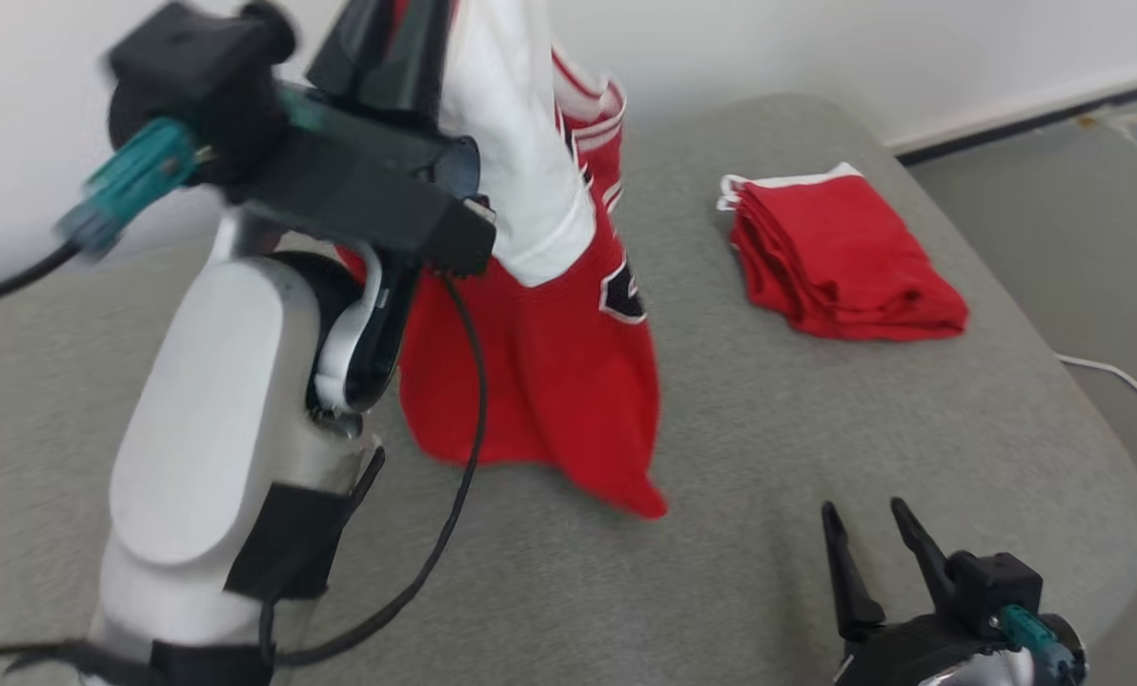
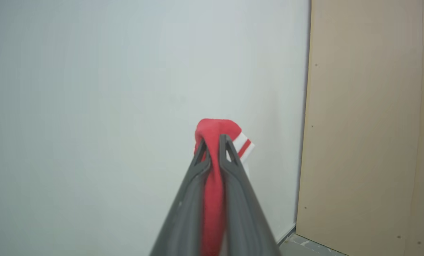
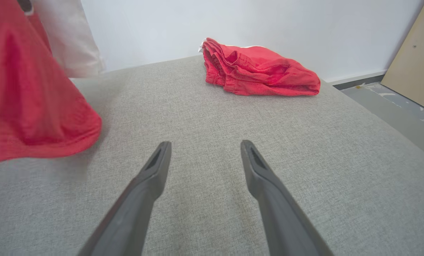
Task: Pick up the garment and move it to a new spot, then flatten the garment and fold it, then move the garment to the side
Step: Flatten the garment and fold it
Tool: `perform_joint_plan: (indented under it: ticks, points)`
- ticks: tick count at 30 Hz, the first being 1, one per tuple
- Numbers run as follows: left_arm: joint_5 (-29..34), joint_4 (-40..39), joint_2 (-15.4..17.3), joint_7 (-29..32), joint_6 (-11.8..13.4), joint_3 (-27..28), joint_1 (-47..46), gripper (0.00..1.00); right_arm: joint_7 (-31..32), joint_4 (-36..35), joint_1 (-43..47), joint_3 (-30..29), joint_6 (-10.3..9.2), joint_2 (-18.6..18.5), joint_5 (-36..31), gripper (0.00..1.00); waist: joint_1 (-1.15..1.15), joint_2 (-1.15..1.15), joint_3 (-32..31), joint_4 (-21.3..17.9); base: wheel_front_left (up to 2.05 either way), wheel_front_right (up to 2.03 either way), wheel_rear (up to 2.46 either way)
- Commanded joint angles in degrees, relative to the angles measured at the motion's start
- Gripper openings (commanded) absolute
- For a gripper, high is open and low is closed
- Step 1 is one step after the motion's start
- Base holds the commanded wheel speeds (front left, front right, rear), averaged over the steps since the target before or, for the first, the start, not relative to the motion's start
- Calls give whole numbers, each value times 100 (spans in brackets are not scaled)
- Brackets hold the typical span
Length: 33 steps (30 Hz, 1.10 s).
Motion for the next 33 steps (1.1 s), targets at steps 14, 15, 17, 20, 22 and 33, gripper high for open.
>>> perform_joint_plan:
  ticks: [14, 15, 17, 20, 22, 33]
  points:
    - [-369, -822, 744, 110, 1174, 1187, 4395, 0, 326, -479, 210, -4, -14, -28, -107, 100, 1, 0, -141, 1753, 0, 0, 0]
    - [-287, -731, 803, 45, 1183, 1181, 4520, 0, 341, -501, 201, -2, -14, -36, -108, 100, 1, 0, -134, 1800, 0, 0, 0]
    - [-250, -457, 838, -3, 1263, 1228, 4711, 0, 365, -523, 172, 33, -14, -34, -112, 100, 1, 0, -131, 1850, 0, 0, 0]
    - [-214, -41, 815, -26, 1359, 1240, 4779, 100, 370, -530, 139, 61, -14, -32, -102, 100, 1, 0, -128, 1859, 0, 0, 0]
    - [-242, 148, 792, -11, 1447, 1281, 4822, 100, 368, -520, 123, 99, -14, -36, -82, 100, 1, 0, -127, 1825, 0, 0, 0]
    - [-341, 88, 1023, 639, 1281, 1102, 4276, 100, 336, -511, 106, 105, -14, -33, -17, 100, 1, 0, -22, 1405, 0, 0, 0]
